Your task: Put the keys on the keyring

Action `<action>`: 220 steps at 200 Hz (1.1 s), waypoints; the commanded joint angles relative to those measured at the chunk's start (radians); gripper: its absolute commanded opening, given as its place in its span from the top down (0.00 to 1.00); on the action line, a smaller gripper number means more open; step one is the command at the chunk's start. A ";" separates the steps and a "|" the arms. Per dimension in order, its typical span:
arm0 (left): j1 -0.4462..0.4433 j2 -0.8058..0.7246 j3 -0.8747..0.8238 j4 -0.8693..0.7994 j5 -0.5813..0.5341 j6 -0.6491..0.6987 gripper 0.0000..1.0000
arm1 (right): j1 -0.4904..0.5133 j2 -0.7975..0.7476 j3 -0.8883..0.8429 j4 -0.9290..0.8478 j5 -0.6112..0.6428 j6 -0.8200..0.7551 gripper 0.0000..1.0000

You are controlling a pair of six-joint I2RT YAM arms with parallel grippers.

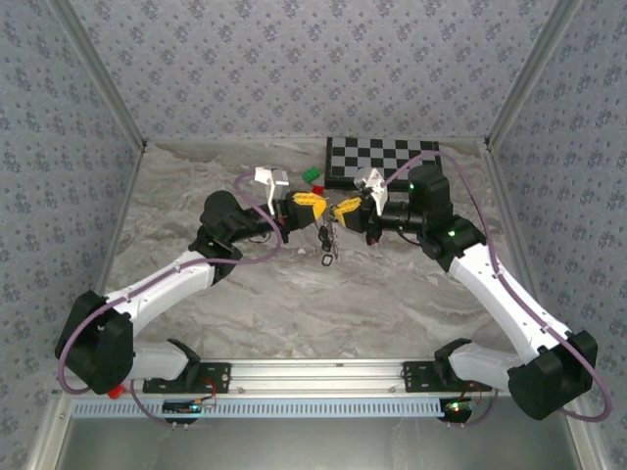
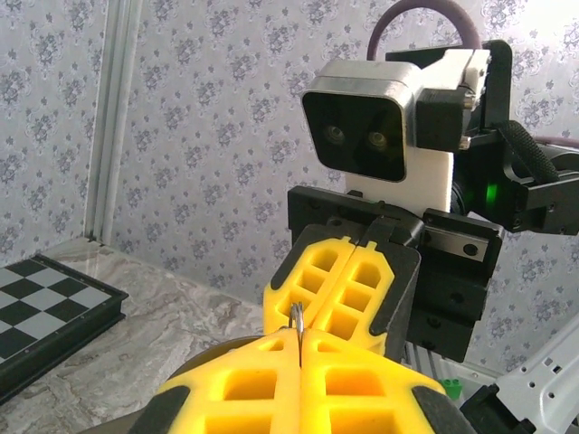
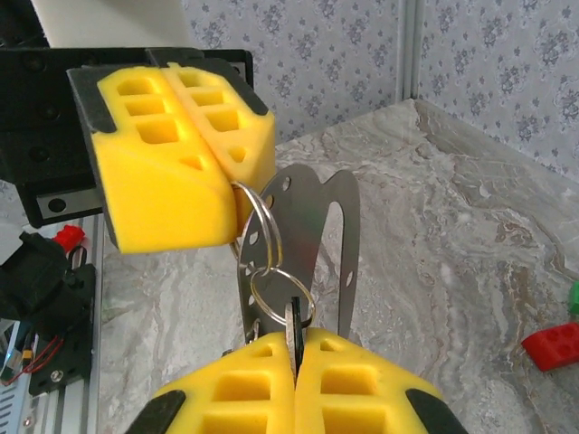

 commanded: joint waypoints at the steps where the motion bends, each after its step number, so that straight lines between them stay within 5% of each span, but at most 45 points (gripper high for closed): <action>1: -0.009 -0.020 0.010 0.107 -0.010 -0.021 1.00 | 0.034 0.011 0.042 -0.095 -0.010 -0.070 1.00; 59: -0.011 -0.013 0.007 0.124 -0.004 -0.027 1.00 | 0.069 0.031 0.078 -0.165 0.020 -0.121 1.00; 85: -0.011 -0.014 0.004 0.120 0.000 -0.020 1.00 | 0.061 0.018 0.076 -0.168 0.040 -0.108 0.92; 105: -0.011 -0.018 0.002 0.107 -0.001 -0.009 1.00 | 0.034 -0.009 0.050 -0.129 0.033 -0.074 1.00; 220: -0.026 0.011 0.034 0.009 0.052 0.056 1.00 | -0.003 -0.038 0.062 -0.095 -0.005 -0.057 1.00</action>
